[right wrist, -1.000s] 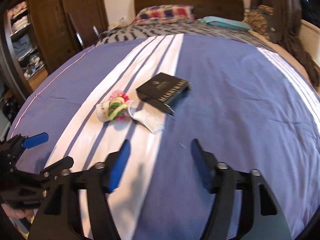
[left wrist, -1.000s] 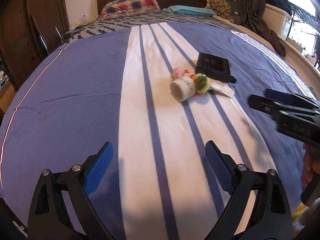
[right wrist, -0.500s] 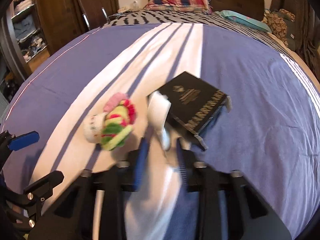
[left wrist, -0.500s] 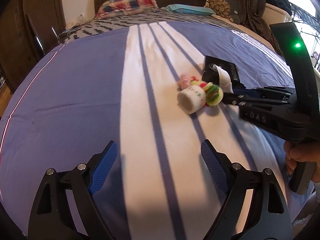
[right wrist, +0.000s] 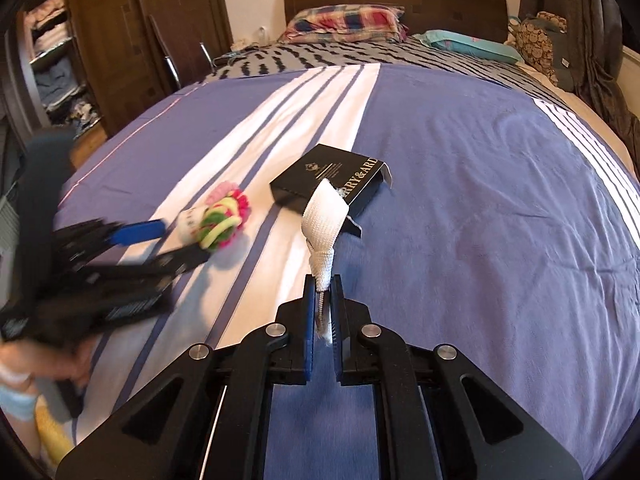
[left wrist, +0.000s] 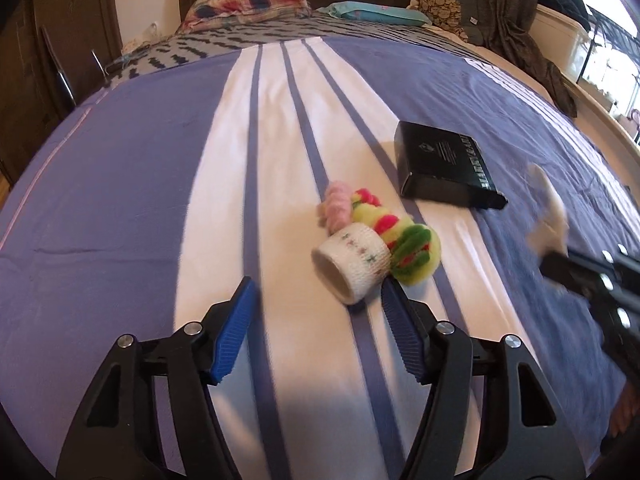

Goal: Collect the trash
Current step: 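Grasp the white tape roll with the left tool while the right tool grasps the white cloth strip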

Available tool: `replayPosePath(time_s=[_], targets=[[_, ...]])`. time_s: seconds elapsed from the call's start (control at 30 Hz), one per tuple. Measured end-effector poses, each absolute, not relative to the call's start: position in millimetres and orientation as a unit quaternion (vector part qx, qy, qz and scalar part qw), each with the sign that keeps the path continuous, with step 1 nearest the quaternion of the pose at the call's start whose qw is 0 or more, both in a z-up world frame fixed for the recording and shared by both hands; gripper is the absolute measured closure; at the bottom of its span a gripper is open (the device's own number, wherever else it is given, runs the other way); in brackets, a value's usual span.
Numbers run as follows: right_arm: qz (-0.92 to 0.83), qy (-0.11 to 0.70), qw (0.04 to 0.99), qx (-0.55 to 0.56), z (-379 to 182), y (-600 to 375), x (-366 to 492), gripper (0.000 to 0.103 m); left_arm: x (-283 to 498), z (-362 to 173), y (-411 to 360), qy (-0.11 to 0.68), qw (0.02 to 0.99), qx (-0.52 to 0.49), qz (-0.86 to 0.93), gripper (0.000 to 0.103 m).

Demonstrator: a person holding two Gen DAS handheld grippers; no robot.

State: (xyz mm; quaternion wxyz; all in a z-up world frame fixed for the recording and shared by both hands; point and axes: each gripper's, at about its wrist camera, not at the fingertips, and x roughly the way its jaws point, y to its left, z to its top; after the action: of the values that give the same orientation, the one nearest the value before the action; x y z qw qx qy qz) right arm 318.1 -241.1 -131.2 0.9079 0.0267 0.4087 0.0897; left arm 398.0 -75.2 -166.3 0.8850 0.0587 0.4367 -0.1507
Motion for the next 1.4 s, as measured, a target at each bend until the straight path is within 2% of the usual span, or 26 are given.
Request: replayPosePath(time_s=[0.23, 0.3, 0.33, 0.37, 0.73, 1.2, 1.4], targets=[[0.095, 0.405, 0.909, 0.016, -128, -245, 309, 0.095, 413, -167, -83, 0.432, 0.884, 0.055, -0.169, 0.045], [0.092, 0.405, 0.909, 0.016, -128, -247, 309, 0.095, 416, -166, -87, 0.429, 0.884, 0.061, -0.174, 0.056], [0.091, 0.405, 0.909, 0.017, -128, -248, 308, 0.095, 417, -166, -89, 0.429, 0.883, 0.059, -0.180, 0.067], [0.090, 0.406, 0.909, 0.017, -129, -249, 309, 0.095, 416, -165, -90, 0.430, 0.883, 0.058, -0.181, 0.069], [0.092, 0.391, 0.916, 0.013, -115, -246, 272, 0.095, 346, -146, -72, 0.417, 0.890, 0.072, -0.173, 0.069], [0.083, 0.336, 0.938, 0.011, -80, -227, 148, 0.095, 187, -101, -50, 0.358, 0.914, 0.051, -0.185, 0.069], [0.071, 0.326, 0.942, 0.021, -85, -225, 95, 0.095, 129, -104, -50, 0.347, 0.914, 0.052, -0.201, 0.069]])
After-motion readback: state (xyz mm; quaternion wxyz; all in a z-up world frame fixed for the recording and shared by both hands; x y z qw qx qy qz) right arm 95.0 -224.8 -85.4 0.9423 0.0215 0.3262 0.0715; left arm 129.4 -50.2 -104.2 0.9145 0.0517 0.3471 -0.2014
